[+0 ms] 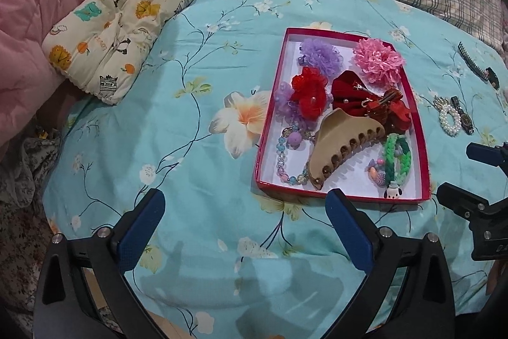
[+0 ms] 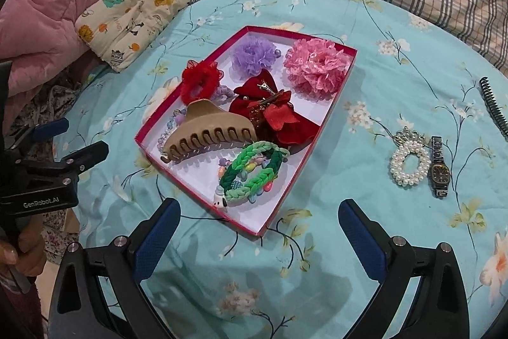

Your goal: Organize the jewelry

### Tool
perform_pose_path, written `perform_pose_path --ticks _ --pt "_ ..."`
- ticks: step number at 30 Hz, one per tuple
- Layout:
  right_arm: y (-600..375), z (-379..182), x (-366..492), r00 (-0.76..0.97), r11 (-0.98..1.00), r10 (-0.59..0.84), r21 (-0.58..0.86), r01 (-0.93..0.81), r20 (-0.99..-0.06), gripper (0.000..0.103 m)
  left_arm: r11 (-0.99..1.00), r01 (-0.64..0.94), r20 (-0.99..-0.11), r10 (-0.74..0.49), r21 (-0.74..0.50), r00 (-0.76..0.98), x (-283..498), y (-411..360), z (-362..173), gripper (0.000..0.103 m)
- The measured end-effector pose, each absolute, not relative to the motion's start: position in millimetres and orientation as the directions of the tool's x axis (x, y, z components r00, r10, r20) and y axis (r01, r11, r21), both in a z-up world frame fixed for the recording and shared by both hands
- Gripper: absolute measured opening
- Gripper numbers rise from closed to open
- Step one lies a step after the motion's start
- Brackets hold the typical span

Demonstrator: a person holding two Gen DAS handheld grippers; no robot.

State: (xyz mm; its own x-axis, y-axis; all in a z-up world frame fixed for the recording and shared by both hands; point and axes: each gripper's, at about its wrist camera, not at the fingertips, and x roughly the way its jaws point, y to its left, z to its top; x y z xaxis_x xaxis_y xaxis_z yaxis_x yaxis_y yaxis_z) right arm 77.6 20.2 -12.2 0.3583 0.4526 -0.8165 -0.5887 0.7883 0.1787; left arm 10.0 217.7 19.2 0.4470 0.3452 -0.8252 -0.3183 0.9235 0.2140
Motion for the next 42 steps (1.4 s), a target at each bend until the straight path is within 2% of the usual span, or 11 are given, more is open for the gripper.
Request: perform_pose_path --ticks 42 --pt "34 -24 112 0.338 0.804 0.456 0.218 -0.553 -0.824 0.101 0.932 -0.294 -0.834 0.330 0.213 0.442 44 217 8 0.102"
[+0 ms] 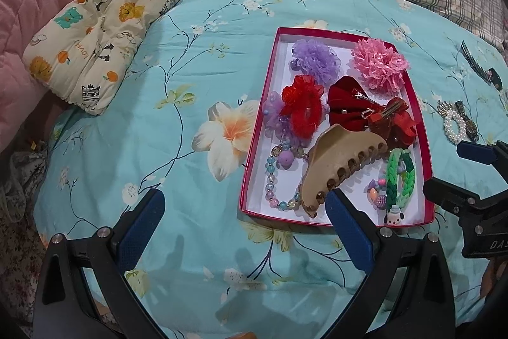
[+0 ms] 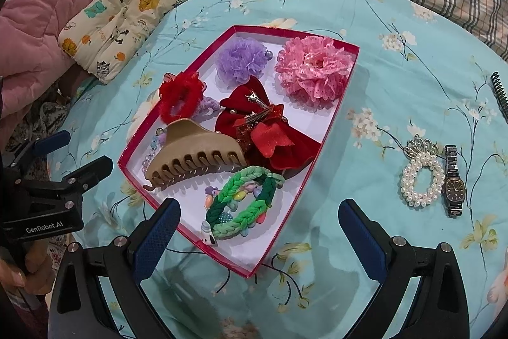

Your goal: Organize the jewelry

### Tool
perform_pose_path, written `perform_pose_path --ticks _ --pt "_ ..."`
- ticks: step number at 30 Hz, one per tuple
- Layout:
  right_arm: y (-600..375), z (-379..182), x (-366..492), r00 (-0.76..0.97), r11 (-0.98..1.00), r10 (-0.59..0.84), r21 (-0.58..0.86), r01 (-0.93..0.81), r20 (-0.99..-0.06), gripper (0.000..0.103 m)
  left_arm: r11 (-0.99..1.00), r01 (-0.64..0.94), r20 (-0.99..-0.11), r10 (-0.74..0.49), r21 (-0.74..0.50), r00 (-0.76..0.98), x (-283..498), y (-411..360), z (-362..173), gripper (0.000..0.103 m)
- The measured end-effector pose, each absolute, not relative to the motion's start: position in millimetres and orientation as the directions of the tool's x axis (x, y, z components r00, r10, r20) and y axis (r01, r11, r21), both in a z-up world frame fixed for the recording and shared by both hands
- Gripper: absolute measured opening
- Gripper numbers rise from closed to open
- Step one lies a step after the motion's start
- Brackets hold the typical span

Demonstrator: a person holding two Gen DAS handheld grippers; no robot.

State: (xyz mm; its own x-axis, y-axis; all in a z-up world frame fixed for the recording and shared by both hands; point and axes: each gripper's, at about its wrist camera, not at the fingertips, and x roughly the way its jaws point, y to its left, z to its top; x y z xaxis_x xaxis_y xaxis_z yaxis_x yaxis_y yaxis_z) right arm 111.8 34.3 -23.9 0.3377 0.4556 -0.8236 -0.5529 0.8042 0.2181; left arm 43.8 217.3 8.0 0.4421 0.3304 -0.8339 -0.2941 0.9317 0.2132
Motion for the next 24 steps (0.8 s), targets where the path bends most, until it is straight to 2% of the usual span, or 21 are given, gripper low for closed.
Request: perform_pose_path --ticks 24 --pt "36.6 -21.4 112.3 0.338 0.799 0.461 0.219 -0.559 -0.820 0.101 0.931 -0.294 -0.830 0.333 0.215 0.447 47.6 218.0 8.2 0.102"
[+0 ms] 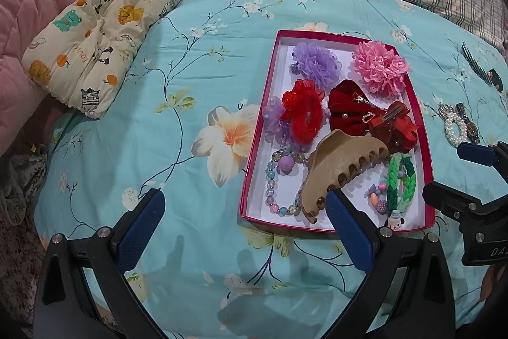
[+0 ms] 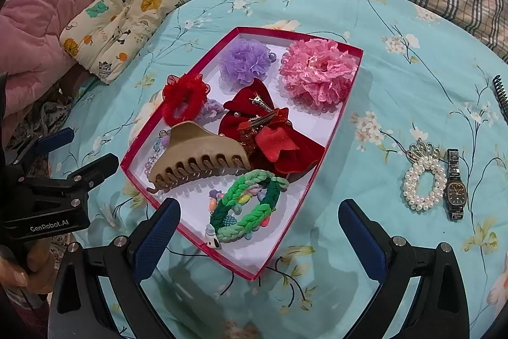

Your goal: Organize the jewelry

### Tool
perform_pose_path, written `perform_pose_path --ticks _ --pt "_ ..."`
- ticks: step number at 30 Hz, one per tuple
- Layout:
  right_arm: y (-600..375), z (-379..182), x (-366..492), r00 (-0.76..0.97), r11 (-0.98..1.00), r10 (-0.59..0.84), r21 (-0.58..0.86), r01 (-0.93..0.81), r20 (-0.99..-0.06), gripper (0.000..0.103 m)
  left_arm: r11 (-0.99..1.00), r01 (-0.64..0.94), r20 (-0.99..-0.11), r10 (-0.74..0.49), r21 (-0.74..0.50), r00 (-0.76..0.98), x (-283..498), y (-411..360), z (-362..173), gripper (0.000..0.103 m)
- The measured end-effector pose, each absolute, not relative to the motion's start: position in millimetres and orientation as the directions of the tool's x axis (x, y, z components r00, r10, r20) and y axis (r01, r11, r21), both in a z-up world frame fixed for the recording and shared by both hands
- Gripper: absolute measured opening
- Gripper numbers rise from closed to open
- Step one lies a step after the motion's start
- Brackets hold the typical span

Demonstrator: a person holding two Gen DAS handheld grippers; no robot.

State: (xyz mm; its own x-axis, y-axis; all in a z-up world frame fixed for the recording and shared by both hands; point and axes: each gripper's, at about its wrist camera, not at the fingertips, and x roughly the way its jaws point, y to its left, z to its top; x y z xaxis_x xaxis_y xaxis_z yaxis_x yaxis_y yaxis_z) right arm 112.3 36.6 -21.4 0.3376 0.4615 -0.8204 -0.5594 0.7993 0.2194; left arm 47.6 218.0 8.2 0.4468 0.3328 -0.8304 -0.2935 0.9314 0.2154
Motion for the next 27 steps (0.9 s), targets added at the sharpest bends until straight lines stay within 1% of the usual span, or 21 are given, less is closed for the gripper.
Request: perform_pose_path --ticks 27 --pt "35.1 -18.4 112.8 0.338 0.799 0.464 0.223 -0.558 -0.819 0.101 0.934 -0.291 -0.826 0.326 0.207 0.461 47.0 216.0 12.9 0.102"
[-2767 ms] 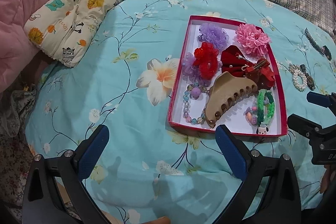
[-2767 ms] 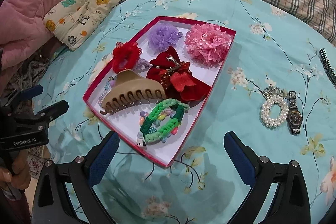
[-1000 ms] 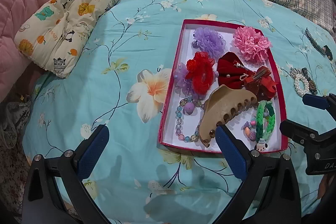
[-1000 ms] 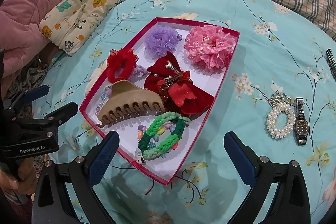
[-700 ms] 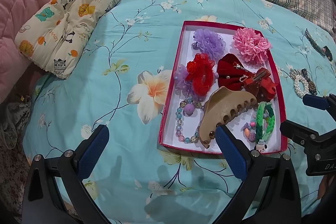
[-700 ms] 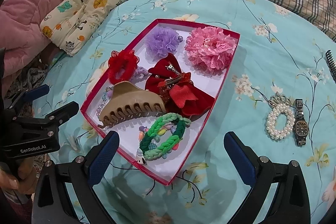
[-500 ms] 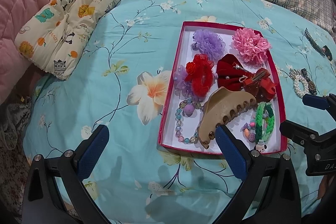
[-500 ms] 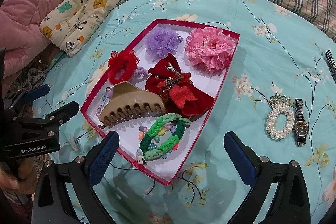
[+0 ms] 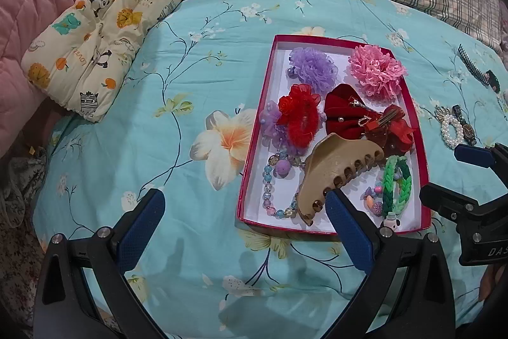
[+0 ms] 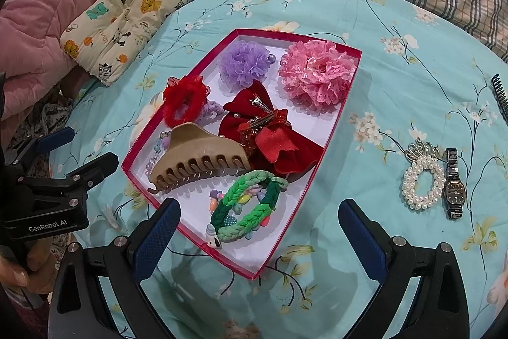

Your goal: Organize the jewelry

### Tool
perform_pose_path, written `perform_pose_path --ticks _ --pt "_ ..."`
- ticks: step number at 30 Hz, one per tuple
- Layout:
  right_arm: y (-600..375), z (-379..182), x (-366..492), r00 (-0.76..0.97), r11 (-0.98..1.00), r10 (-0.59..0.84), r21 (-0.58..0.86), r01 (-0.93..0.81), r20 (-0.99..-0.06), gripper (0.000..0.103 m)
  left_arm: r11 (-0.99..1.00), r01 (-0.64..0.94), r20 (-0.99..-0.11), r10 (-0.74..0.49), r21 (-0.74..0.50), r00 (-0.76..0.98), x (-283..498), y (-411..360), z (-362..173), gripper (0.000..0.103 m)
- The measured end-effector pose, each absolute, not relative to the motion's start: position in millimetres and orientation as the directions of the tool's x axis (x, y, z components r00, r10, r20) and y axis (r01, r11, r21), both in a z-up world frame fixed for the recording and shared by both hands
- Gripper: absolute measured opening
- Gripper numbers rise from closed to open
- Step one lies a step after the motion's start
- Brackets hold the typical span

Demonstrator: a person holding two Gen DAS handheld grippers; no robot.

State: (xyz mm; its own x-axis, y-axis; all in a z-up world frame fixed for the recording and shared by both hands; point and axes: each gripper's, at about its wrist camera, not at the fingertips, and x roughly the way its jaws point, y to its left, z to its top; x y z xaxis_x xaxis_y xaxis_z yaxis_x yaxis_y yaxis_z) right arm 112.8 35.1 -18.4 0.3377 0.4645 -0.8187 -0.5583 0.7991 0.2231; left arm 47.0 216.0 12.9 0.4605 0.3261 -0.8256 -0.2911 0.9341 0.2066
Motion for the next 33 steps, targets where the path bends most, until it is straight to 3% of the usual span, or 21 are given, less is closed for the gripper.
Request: perform_pose_path --ticks 33 --pt "32.8 -19.3 111.4 0.340 0.803 0.464 0.226 -0.551 -0.818 0.101 0.933 -0.290 -0.821 0.331 0.212 0.465 47.4 213.8 15.2 0.102"
